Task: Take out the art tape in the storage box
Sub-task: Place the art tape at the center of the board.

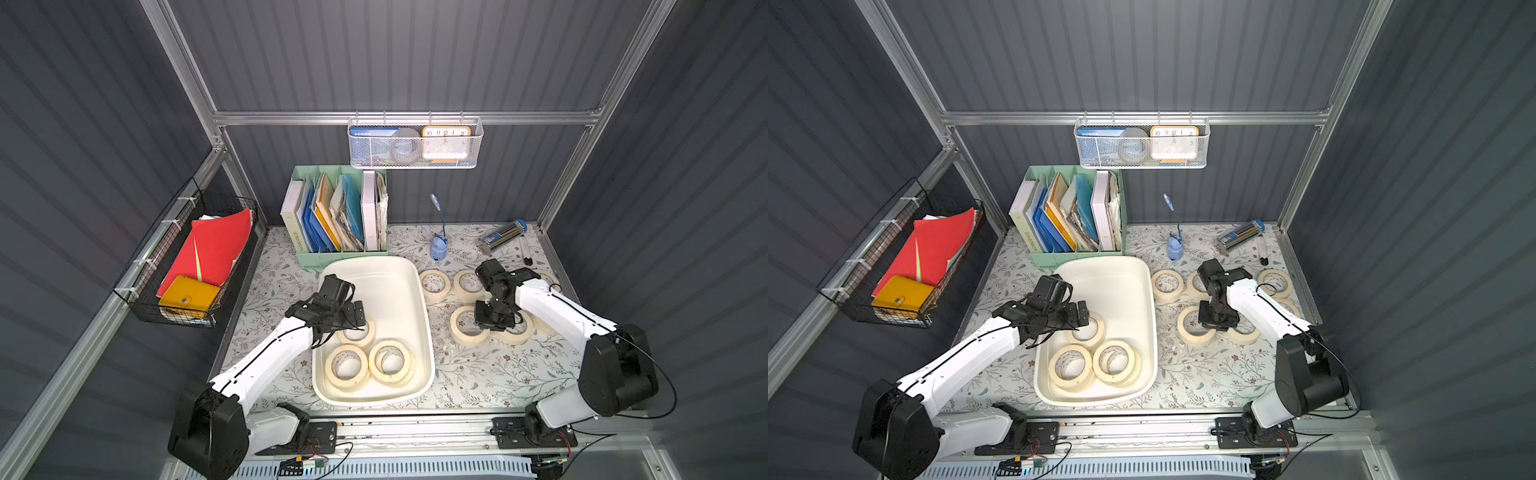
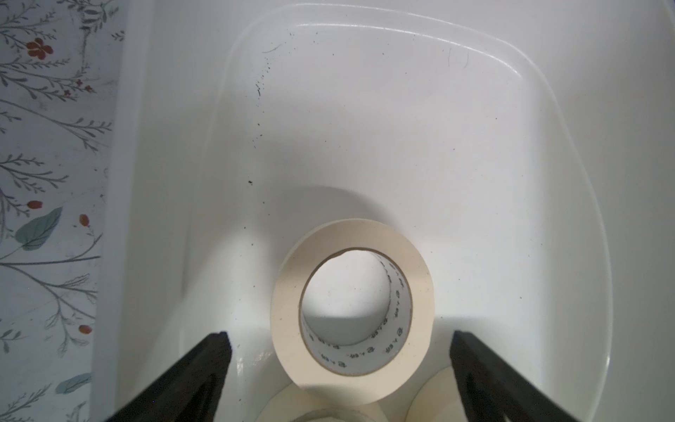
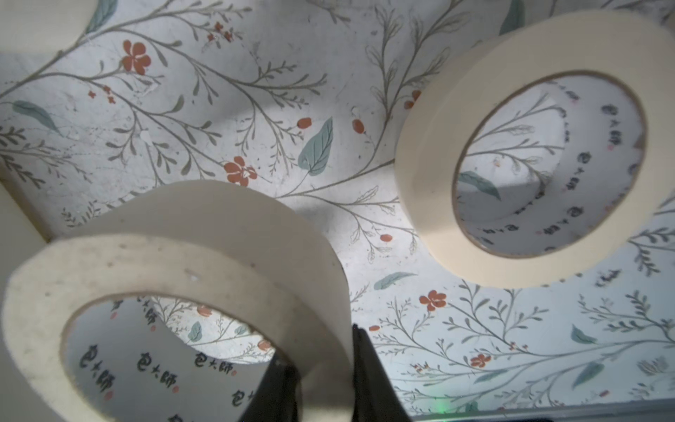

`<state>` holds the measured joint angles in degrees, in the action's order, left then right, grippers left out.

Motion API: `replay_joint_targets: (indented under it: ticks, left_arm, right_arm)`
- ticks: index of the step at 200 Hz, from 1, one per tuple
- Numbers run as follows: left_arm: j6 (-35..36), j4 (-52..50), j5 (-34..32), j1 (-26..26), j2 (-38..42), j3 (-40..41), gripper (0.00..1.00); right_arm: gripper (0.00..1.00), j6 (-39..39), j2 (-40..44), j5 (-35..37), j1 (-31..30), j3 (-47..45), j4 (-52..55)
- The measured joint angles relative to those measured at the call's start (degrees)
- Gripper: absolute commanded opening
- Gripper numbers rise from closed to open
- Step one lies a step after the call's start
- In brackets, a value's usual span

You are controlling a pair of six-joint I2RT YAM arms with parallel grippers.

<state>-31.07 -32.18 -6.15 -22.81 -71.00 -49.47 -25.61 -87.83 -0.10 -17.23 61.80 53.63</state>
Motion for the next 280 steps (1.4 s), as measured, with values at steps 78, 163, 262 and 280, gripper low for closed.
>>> replay_joint_targets:
  ticks: [78, 163, 262, 280]
  left_arm:
    - [-0.02, -6.91, -3.13, 0.00, 3.26, -1.18, 0.99]
    - [-1.18, -11.41, -4.87, 0.26, 6.32, -1.20, 0.99]
    - [-1.77, -5.60, -2.49, 1.70, -2.80, 0.37, 0.88]
    - [-1.92, -3.80, -1.31, 2.21, -4.85, 0.70, 0.83]
  right_arm:
    - [0.00, 0.85, -9.68, -0.52, 4.92, -1.77, -11.13]
    - [0.29, 1.46, -8.28, 1.31, 6.91, -3.21, -13.33]
    - [0.63, 3.34, 6.29, -1.70, 1.79, 3.06, -7.10]
    - [0.63, 2.19, 7.26, -2.75, -2.05, 3.30, -6.51]
